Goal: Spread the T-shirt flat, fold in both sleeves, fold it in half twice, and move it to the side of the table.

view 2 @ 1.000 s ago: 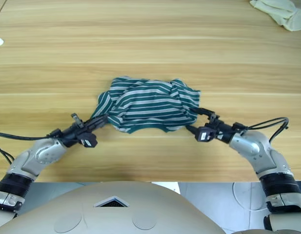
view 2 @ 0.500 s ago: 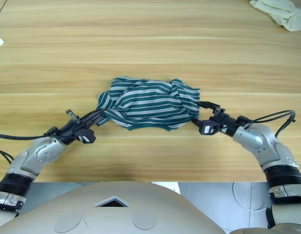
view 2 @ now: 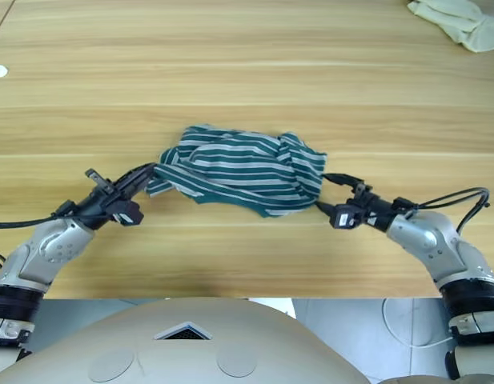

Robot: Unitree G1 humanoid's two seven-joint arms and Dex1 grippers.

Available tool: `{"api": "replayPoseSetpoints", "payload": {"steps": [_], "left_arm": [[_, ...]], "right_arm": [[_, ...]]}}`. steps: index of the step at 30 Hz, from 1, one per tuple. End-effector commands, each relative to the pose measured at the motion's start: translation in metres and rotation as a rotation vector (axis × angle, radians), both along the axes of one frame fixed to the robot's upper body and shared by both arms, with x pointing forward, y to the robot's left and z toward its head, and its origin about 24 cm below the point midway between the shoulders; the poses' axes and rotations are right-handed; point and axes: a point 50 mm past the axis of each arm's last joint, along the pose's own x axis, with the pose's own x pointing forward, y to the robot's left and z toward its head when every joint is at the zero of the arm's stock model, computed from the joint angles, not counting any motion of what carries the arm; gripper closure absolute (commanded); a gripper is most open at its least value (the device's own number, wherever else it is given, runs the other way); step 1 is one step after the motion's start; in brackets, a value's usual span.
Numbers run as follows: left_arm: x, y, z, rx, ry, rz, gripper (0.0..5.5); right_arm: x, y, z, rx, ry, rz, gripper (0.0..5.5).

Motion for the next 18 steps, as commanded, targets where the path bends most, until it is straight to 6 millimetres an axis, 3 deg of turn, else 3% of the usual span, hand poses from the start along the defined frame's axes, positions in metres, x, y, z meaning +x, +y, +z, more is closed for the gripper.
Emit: {"api": "replayPoseSetpoints", "payload": {"steps": [1,11,18], "left_arm": [[0.001,-0.005,0.004,-0.022,-0.018,-0.024,5.47],[0.001,-0.006,0.002,-0.024,-0.006,-0.028,5.47],[0.001,-0.004,0.0,-0.028,-0.001,-0.017,5.5]], "right_arm": [[-0.019,0.016,-0.035,-0.04,0.16,0.071,1.9],[-0.028,0.025,-0.033,0.025,0.182,0.121,1.9],[-0.024,0.019,-0.029,0.031,0.161,0.098,3.29]]}}
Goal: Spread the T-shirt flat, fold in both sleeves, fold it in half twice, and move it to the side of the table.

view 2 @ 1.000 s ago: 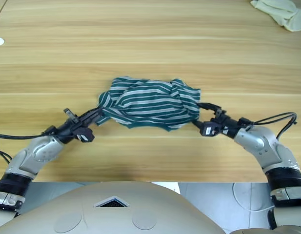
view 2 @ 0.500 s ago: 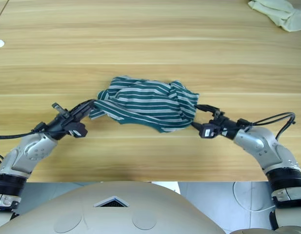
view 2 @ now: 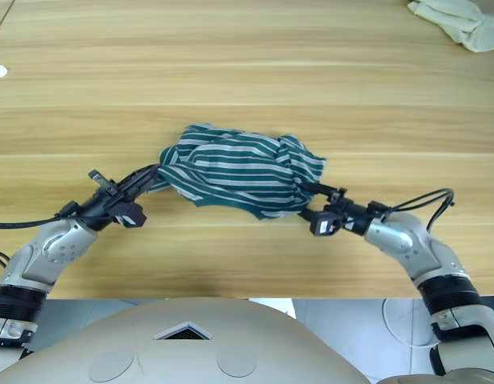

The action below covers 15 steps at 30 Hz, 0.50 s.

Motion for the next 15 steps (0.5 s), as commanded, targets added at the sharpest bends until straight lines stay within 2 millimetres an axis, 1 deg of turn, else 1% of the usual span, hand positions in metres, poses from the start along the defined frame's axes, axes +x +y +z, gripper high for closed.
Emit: {"api": "replayPoseSetpoints", "payload": {"steps": [1,8,11,13,15], "left_arm": [[0.002,0.001,0.0,-0.01,0.0,0.006,5.5],[0.001,0.003,-0.001,-0.014,0.002,0.013,5.5],[0.001,0.005,-0.004,-0.01,0.015,0.026,5.5],[0.0,0.006,-0.006,-0.013,0.029,0.025,5.5],[-0.005,0.005,-0.006,-0.039,0.054,0.004,5.5]], "right_arm": [[-0.014,-0.009,-0.015,-0.087,0.112,0.012,3.49],[-0.009,-0.014,-0.01,-0.081,0.086,-0.021,4.77],[-0.008,-0.014,-0.008,-0.065,0.07,-0.027,5.43],[-0.005,-0.015,-0.006,-0.052,0.05,-0.041,5.49],[-0.001,-0.014,0.003,-0.003,0.01,-0.053,5.49]]}}
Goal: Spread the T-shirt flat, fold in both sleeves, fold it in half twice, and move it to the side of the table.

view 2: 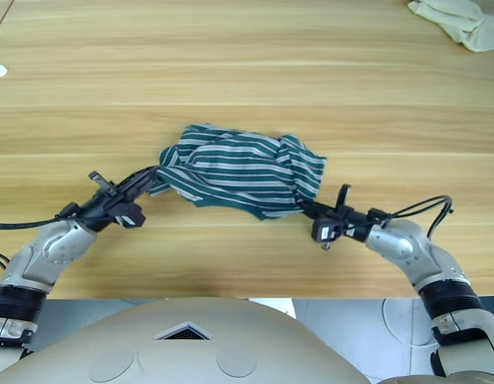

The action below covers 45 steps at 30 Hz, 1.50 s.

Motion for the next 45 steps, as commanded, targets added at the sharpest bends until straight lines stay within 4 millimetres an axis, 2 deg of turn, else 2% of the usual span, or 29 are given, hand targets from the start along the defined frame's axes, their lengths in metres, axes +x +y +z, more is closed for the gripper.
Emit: {"api": "replayPoseSetpoints", "payload": {"steps": [1,2,4,6,9,11,13,14,15,18,19,21,23,25,27,29,30,31,33,36,38,39,41,43,45], "left_arm": [[-0.008,-0.002,0.002,-0.077,0.037,-0.042,5.5],[-0.013,-0.005,0.007,-0.128,0.039,-0.075,5.5],[-0.029,-0.017,0.039,-0.341,-0.014,-0.227,5.5],[-0.041,-0.019,0.062,-0.494,-0.047,-0.33,5.5],[-0.045,-0.018,0.073,-0.61,-0.018,-0.39,5.5],[-0.036,-0.012,0.082,-0.67,-0.024,-0.378,5.5],[-0.017,-0.004,0.089,-0.709,-0.04,-0.329,5.5],[0.001,0.002,0.092,-0.725,-0.048,-0.282,5.5],[0.023,0.009,0.096,-0.749,-0.063,-0.219,5.5],[0.093,0.025,0.111,-0.819,-0.087,-0.026,5.5],[0.122,0.027,0.118,-0.83,-0.086,0.053,5.5],[0.172,0.024,0.136,-0.856,-0.055,0.207,5.5],[0.211,0.017,0.164,-0.875,-0.029,0.402,5.5],[0.23,0.011,0.193,-0.87,-0.053,0.568,5.5],[0.235,0.007,0.228,-0.88,-0.159,0.657,5.5],[0.228,0.013,0.269,-0.953,-0.342,0.669,5.5],[0.222,0.019,0.282,-0.977,-0.444,0.646,5.5],[0.217,0.026,0.285,-0.996,-0.499,0.627,5.5],[0.211,0.039,0.256,-0.94,-0.526,0.607,5.5],[0.197,0.049,0.155,-0.734,-0.353,0.576,5.5],[0.168,0.044,0.072,-0.589,-0.154,0.512,5.5],[0.142,0.035,0.029,-0.467,-0.042,0.412,5.5],[0.086,0.017,-0.036,-0.276,0.199,0.2,5.5],[0.04,0.012,-0.068,-0.161,0.381,0.04,5.5],[0.003,0.015,-0.078,-0.122,0.498,-0.089,5.5]], "right_arm": [[0.005,-0.005,0.016,0.062,-0.05,-0.035,5.49],[0.009,-0.001,0.03,0.145,-0.101,-0.041,5.49],[0.014,0.013,0.084,0.489,-0.243,-0.025,5.49],[0.006,0.02,0.119,0.736,-0.27,0.03,5.49],[-0.002,0.022,0.136,0.94,-0.221,0.092,5.49],[0.005,0.025,0.146,1.047,-0.214,0.134,5.49],[0.018,0.03,0.154,1.102,-0.211,0.163,5.49],[0.033,0.034,0.157,1.119,-0.224,0.149,5.49],[0.053,0.036,0.162,1.142,-0.245,0.099,5.49],[0.129,0.042,0.178,1.174,-0.356,-0.157,5.49],[0.159,0.045,0.185,1.164,-0.398,-0.272,5.49],[0.205,0.059,0.203,1.122,-0.459,-0.48,5.49],[0.233,0.072,0.233,1.092,-0.532,-0.693,5.49],[0.243,0.084,0.265,1.091,-0.622,-0.849,5.49],[0.242,0.089,0.297,1.114,-0.748,-0.925,5.49],[0.233,0.089,0.327,1.165,-0.918,-0.927,5.49],[0.228,0.089,0.335,1.193,-0.993,-0.891,5.49],[0.225,0.089,0.336,1.203,-1.037,-0.852,5.49],[0.226,0.088,0.312,1.158,-1.01,-0.765,5.49],[0.228,0.074,0.235,0.952,-0.844,-0.662,5.49],[0.213,0.055,0.167,0.775,-0.681,-0.563,5.49],[0.193,0.046,0.126,0.672,-0.575,-0.464,5.49],[0.143,0.031,0.06,0.511,-0.344,-0.281,5.49],[0.1,0.016,0.022,0.391,-0.156,-0.172,5.49],[0.06,-0.004,0.004,0.333,-0.016,-0.135,5.49]]}}
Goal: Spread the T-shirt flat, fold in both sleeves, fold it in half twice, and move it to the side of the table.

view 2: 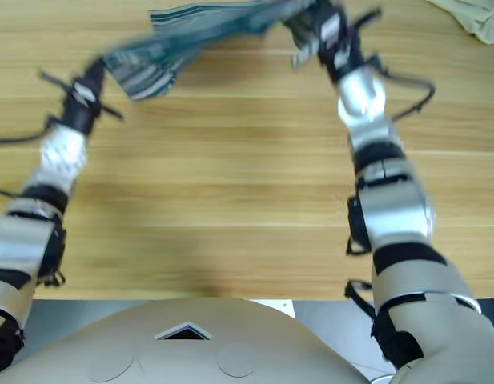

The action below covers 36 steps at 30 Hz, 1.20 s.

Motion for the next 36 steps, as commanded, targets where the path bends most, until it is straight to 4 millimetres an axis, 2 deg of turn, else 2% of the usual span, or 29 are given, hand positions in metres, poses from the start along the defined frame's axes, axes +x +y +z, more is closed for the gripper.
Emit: {"api": "replayPoseSetpoints", "payload": {"steps": [1,3,7,10,13,17,21,22,25,28,30,33,36], "left_arm": [[-0.095,-0.002,-0.04,0.126,0.302,-0.438,5.5],[-0.107,0.002,-0.028,0.071,0.315,-0.476,5.5],[-0.102,0.014,-0.008,0.015,0.306,-0.386,5.5],[-0.11,0.015,-0.011,0.009,0.344,-0.356,5.5],[-0.12,0.011,-0.022,0.025,0.397,-0.342,5.01],[-0.133,-0.001,-0.025,-0.003,0.427,-0.373,4.21],[-0.145,0.002,-0.022,-0.021,0.452,-0.377,3.67],[-0.148,0.002,-0.019,-0.038,0.443,-0.38,3.51],[-0.148,0.008,0.008,-0.16,0.367,-0.381,3.51],[-0.128,0.004,0.047,-0.35,0.206,-0.392,3.51],[-0.099,0.0,0.066,-0.409,0.078,-0.329,3.51],[-0.044,-0.011,0.067,-0.166,-0.024,-0.144,3.51],[-0.011,-0.036,0.06,0.114,-0.092,-0.144,3.51]], "right_arm": [[-0.096,-0.044,-0.044,-0.182,0.286,0.263,5.49],[-0.113,-0.053,-0.042,-0.16,0.319,0.259,5.49],[-0.126,-0.056,-0.036,-0.136,0.345,0.262,5.49],[-0.131,-0.056,-0.033,-0.138,0.355,0.255,5.49],[-0.135,-0.053,-0.034,-0.149,0.377,0.257,5.5],[-0.139,-0.05,-0.038,-0.178,0.415,0.265,4.68],[-0.148,-0.057,-0.036,-0.186,0.422,0.235,4.09],[-0.15,-0.058,-0.035,-0.19,0.42,0.229,3.92],[-0.158,-0.063,-0.029,-0.207,0.409,0.217,3.92],[-0.158,-0.071,-0.015,-0.213,0.355,0.176,3.92],[-0.148,-0.075,-0.005,-0.192,0.293,0.137,3.92],[-0.114,-0.076,0.002,-0.162,0.191,0.031,3.92],[-0.075,-0.063,-0.007,-0.187,0.168,-0.046,3.92]]}}
